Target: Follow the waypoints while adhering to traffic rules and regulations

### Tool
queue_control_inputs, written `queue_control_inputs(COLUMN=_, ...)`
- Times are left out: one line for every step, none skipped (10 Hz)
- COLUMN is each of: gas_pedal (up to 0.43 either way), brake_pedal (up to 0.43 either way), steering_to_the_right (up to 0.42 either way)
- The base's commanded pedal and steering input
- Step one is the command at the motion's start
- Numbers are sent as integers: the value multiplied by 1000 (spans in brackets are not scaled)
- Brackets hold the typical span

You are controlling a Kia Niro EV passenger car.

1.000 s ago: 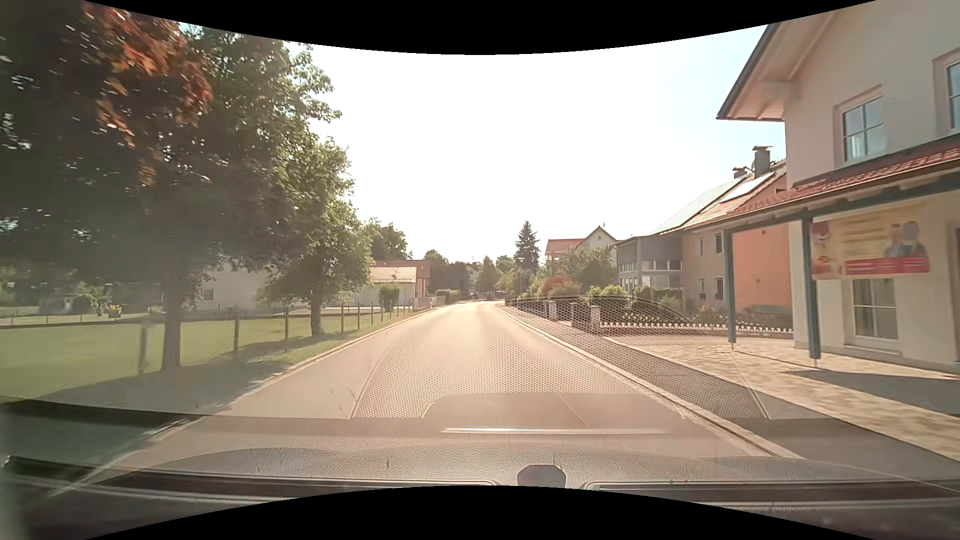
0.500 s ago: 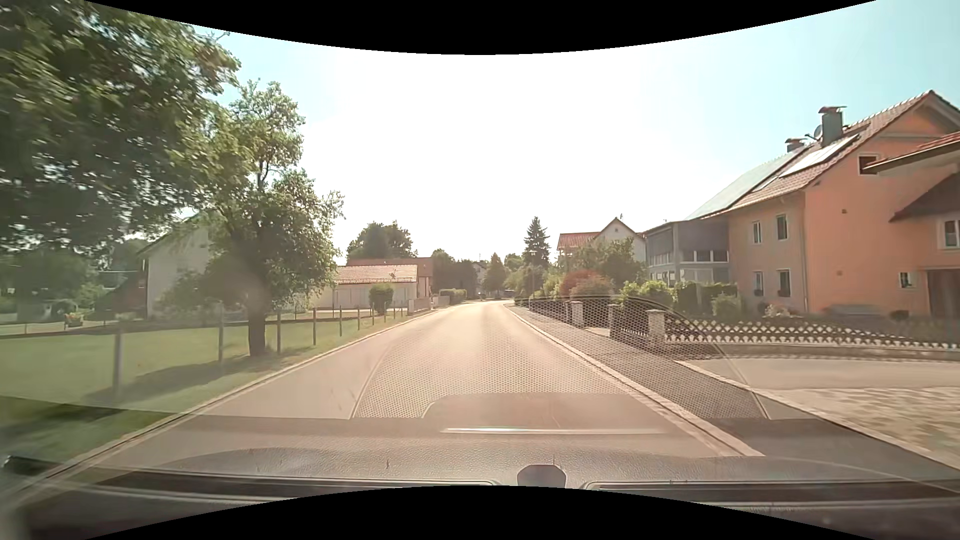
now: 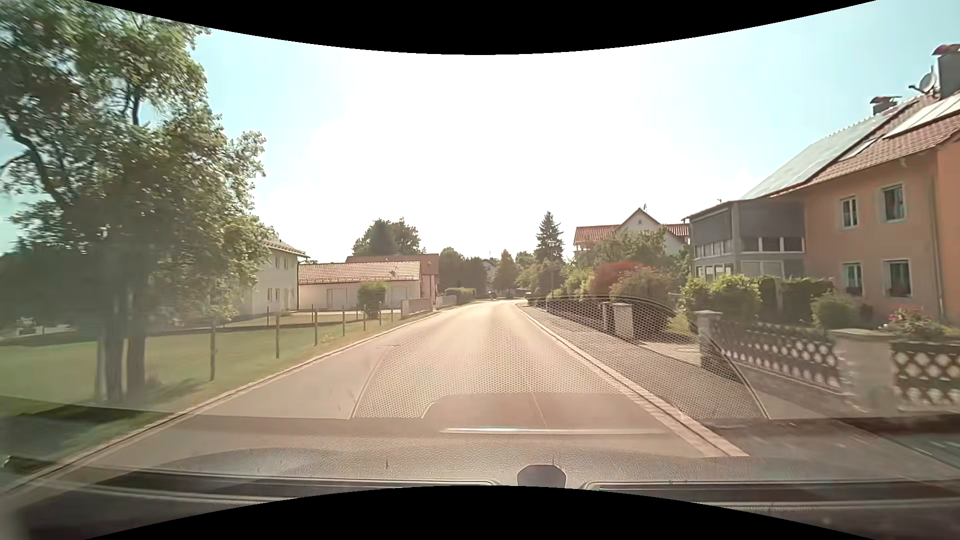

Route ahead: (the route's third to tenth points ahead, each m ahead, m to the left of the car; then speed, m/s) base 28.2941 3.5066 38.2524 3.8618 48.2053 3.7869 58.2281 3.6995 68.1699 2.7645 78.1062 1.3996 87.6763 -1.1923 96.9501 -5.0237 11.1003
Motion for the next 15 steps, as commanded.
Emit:
queue_control_inputs(gas_pedal=98, brake_pedal=6, steering_to_the_right=-17)
queue_control_inputs(gas_pedal=87, brake_pedal=6, steering_to_the_right=-15)
queue_control_inputs(gas_pedal=87, brake_pedal=6, steering_to_the_right=-14)
queue_control_inputs(gas_pedal=87, brake_pedal=6, steering_to_the_right=-12)
queue_control_inputs(gas_pedal=87, brake_pedal=6, steering_to_the_right=-9)
queue_control_inputs(gas_pedal=87, brake_pedal=6, steering_to_the_right=-5)
queue_control_inputs(gas_pedal=87, brake_pedal=6, steering_to_the_right=-4)
queue_control_inputs(gas_pedal=87, brake_pedal=6, steering_to_the_right=-3)
queue_control_inputs(gas_pedal=87, brake_pedal=6, steering_to_the_right=-2)
queue_control_inputs(gas_pedal=87, brake_pedal=6, steering_to_the_right=4)
queue_control_inputs(gas_pedal=87, brake_pedal=6, steering_to_the_right=7)
queue_control_inputs(gas_pedal=87, brake_pedal=6, steering_to_the_right=7)
queue_control_inputs(gas_pedal=87, brake_pedal=6, steering_to_the_right=7)
queue_control_inputs(gas_pedal=87, brake_pedal=6, steering_to_the_right=7)
queue_control_inputs(gas_pedal=87, brake_pedal=6, steering_to_the_right=7)
